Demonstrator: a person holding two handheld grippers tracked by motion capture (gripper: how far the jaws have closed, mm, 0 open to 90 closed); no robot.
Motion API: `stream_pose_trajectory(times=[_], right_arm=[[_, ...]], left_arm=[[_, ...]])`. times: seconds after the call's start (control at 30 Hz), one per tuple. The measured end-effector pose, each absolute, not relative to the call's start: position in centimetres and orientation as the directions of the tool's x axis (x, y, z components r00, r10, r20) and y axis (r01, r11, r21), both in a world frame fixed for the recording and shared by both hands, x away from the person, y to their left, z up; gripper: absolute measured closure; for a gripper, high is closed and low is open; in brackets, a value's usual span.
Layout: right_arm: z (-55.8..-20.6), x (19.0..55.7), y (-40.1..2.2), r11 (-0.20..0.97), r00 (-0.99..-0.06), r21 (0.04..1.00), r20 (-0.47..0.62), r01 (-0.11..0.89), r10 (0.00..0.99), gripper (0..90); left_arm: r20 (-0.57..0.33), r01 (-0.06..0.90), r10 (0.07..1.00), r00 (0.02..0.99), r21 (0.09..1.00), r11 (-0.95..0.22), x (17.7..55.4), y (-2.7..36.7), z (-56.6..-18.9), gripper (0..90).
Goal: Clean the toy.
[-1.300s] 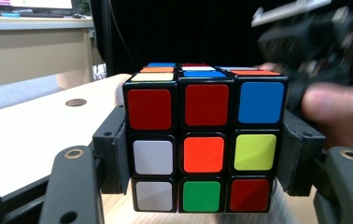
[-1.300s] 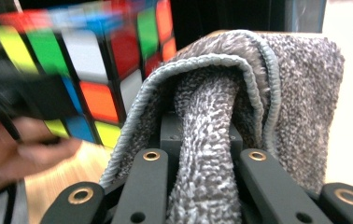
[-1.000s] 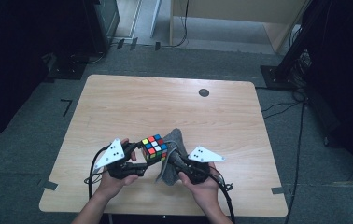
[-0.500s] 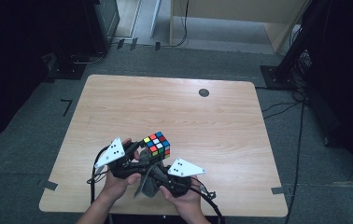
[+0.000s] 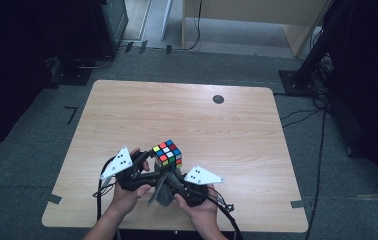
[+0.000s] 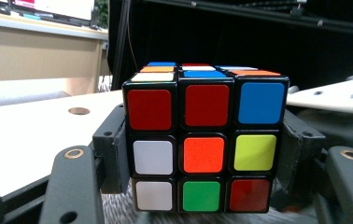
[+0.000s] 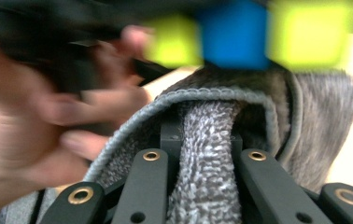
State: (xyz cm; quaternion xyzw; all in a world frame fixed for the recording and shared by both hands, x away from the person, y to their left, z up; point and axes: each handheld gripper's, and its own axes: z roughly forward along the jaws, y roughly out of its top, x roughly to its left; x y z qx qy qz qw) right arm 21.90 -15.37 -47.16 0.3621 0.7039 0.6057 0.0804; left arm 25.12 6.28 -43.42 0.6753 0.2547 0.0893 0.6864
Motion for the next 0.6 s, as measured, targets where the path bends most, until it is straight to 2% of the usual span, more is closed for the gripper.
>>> stream_pose_trajectory(times=[0.13,0.23,0.3,0.37,0.43,0.6], right_arm=[[-46.8,22.6,-16.0,-0.027,-0.736,0.897,0.379,0.442,0.561,78.7],[-46.3,22.5,-16.2,0.016,-0.756,0.909,0.337,0.417,0.561,78.7],[-46.5,22.6,-16.9,0.002,-0.747,0.912,0.334,0.410,0.574,78.8],[-46.8,22.9,-17.7,-0.014,-0.725,0.919,0.320,0.394,0.610,78.4],[-47.3,23.5,-18.7,0.019,-0.671,0.926,0.258,0.376,0.695,75.6],[-48.7,25.5,-20.5,0.075,-0.563,0.889,0.220,0.452,0.796,65.5]], left_arm=[[-0.220,0.224,0.468,0.856,0.973,0.046,25.1,5.7,-43.8,34.5],[-0.205,0.220,0.499,0.842,0.975,0.030,25.2,5.7,-43.9,34.5],[-0.208,0.223,0.515,0.832,0.974,0.033,25.4,6.2,-43.8,34.5],[-0.221,0.228,0.529,0.819,0.972,0.052,25.6,6.9,-43.7,34.5],[-0.227,0.228,0.537,0.812,0.971,0.066,25.8,7.2,-43.6,34.5],[-0.239,0.237,0.556,0.796,0.969,0.077,26.0,7.5,-43.6,34.5]])
